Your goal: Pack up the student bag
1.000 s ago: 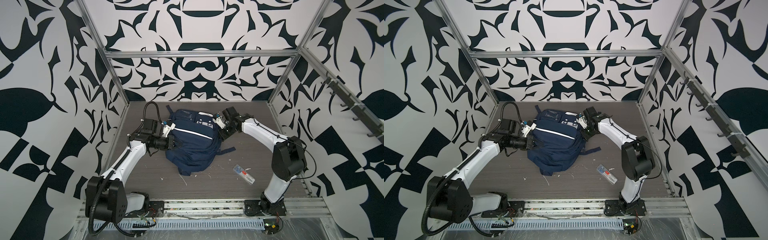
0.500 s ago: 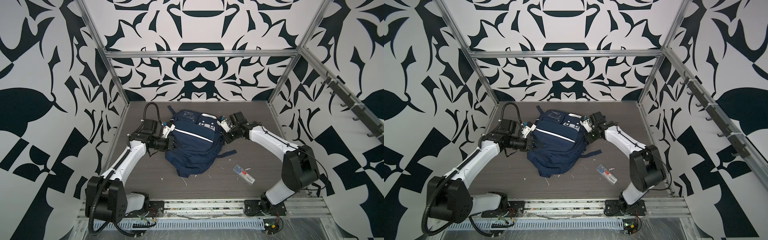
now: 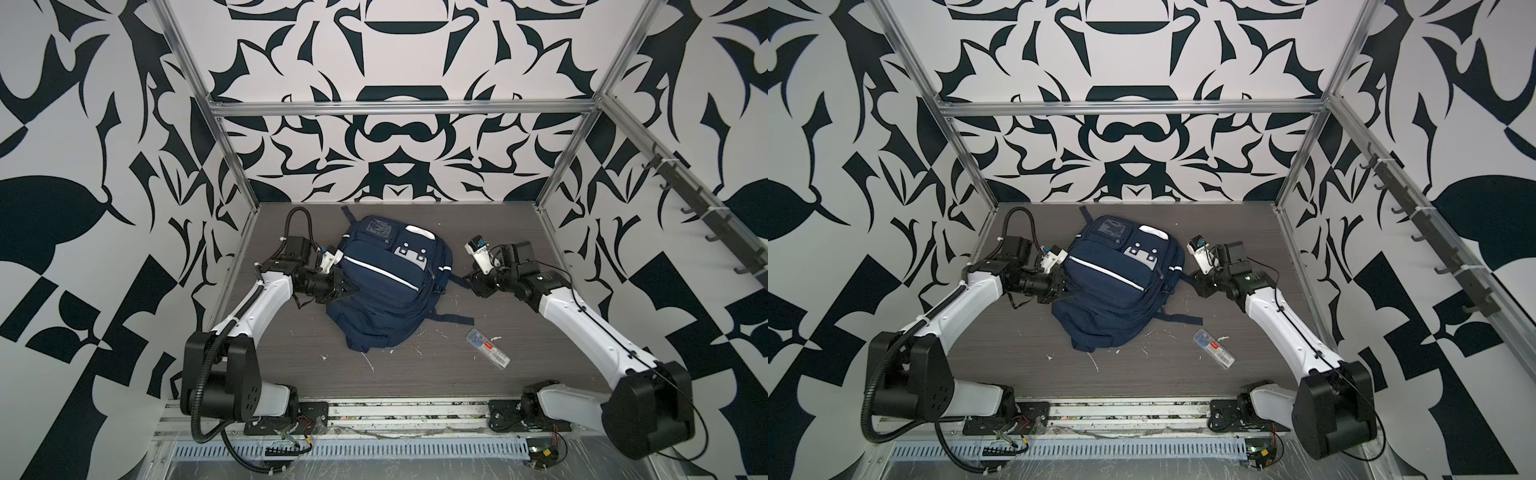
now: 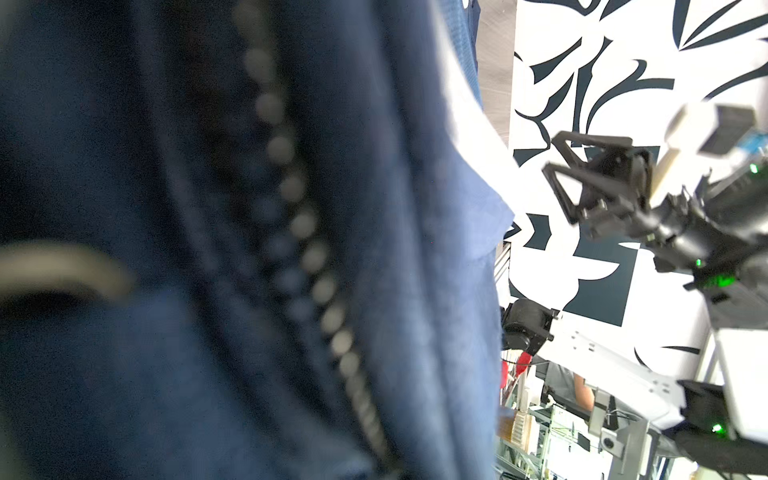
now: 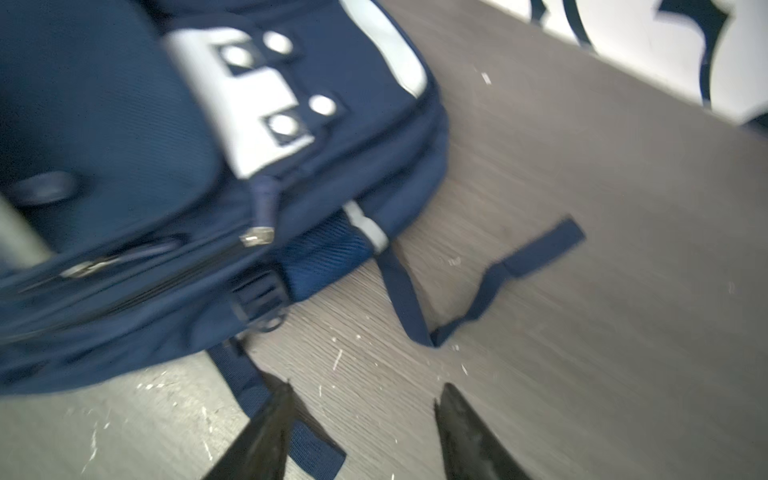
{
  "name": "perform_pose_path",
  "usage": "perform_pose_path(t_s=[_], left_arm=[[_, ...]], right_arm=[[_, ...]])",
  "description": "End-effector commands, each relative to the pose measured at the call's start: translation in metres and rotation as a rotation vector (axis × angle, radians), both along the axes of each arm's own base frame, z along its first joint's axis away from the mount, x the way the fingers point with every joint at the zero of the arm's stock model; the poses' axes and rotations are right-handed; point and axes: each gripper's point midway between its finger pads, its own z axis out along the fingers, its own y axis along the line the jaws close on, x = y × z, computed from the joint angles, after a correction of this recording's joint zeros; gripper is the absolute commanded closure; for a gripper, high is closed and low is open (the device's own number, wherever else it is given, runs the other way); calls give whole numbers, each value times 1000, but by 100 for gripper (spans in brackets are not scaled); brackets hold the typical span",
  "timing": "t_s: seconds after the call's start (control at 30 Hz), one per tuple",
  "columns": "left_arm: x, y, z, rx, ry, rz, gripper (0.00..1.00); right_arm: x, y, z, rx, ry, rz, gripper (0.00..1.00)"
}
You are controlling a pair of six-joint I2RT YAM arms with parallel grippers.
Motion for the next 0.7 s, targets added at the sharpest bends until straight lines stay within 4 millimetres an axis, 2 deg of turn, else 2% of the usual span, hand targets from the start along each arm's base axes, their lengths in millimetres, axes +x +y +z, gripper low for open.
perform_pose_path(t_s=[0.0, 0.1, 0.2, 0.27, 0.37, 0.47, 0.57, 0.67], left_arm=[[16, -2, 19, -29, -90, -15, 100], [12, 2, 9, 10, -60, -11, 100], [11, 9, -3, 63, -31, 16, 98], [10, 15, -12, 108, -3, 47, 81], [7, 23, -22, 159, 36, 97, 49], [6, 25, -21, 156, 46, 142, 27], [3, 29, -17, 170, 36, 177, 11], [-1, 35, -12, 199, 22, 198, 4]], right_arm=[[-12, 34, 27, 169, -38, 157, 27], [-16, 48, 34, 228, -18, 208, 20], [-17, 62, 39, 249, -16, 260, 18], [-18, 72, 39, 249, -13, 300, 18], [-17, 87, 34, 242, 7, 350, 18], [-17, 101, 28, 226, 19, 393, 19], [-17, 113, 26, 219, 13, 421, 20], [-17, 120, 21, 203, 19, 443, 21]])
